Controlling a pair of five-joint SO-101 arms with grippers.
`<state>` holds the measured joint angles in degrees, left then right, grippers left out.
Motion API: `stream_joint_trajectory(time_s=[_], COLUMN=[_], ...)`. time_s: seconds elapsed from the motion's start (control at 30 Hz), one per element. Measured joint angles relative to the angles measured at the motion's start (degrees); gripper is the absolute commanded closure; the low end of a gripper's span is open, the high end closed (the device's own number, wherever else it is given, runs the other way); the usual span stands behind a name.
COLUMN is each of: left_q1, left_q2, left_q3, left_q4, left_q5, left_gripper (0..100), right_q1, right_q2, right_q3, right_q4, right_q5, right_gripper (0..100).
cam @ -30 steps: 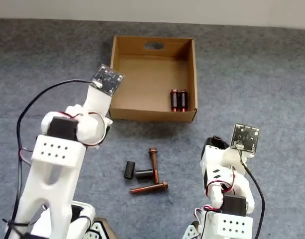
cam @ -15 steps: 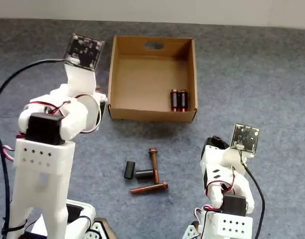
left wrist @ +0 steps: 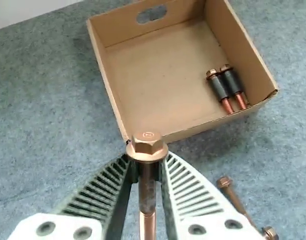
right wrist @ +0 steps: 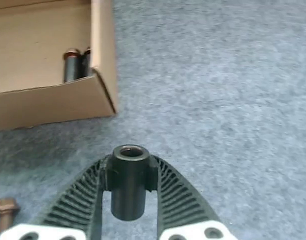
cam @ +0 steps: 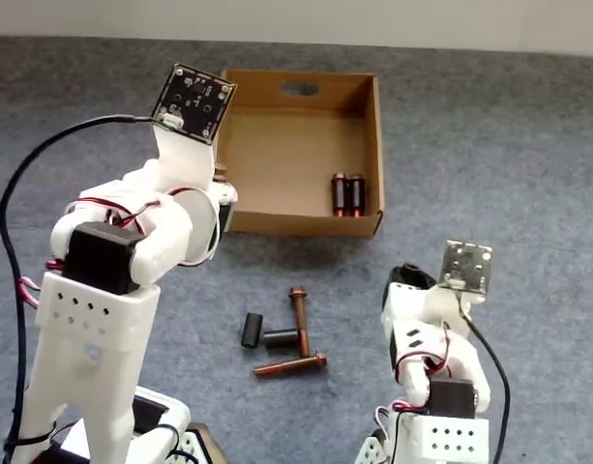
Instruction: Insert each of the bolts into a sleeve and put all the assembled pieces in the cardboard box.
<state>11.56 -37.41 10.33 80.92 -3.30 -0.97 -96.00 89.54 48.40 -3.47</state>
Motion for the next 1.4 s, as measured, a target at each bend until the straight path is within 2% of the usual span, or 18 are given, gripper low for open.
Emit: stream_joint_trajectory(time_s=[0.53,0.67,0.8,0.93,1.13,1.3,1.4], left_q1=[0.0,2.9,6.9,9.1,11.3,11.2,11.3], left_q2=[0.0,0.0,0.0,0.0,0.0,-1.7,-5.1], left_q3=[0.0,0.0,0.0,0.0,-3.3,-5.6,-3.1], left_q4=[0.4,0.4,0.4,0.4,-0.6,-1.8,-5.4], left_q5=[0.0,0.1,0.1,0.1,0.1,0.3,2.5], left_gripper=[99,99,99,99,99,99,99], right_q1=[-1.8,-7.5,-17.0,-23.7,-26.3,-26.5,-26.5], right_q2=[0.0,-0.1,-0.1,-0.1,-0.3,-0.2,-0.2], right_q3=[-10.9,-12.7,-12.7,-12.4,-9.9,-8.9,-8.8], right_q4=[3.3,3.3,2.9,-2.5,-13.5,-14.8,-14.8], right_q5=[0.0,0.0,0.0,0.0,0.0,0.0,0.0], right_gripper=[99.3,99.3,99.3,99.3,99.3,99.3,99.3])
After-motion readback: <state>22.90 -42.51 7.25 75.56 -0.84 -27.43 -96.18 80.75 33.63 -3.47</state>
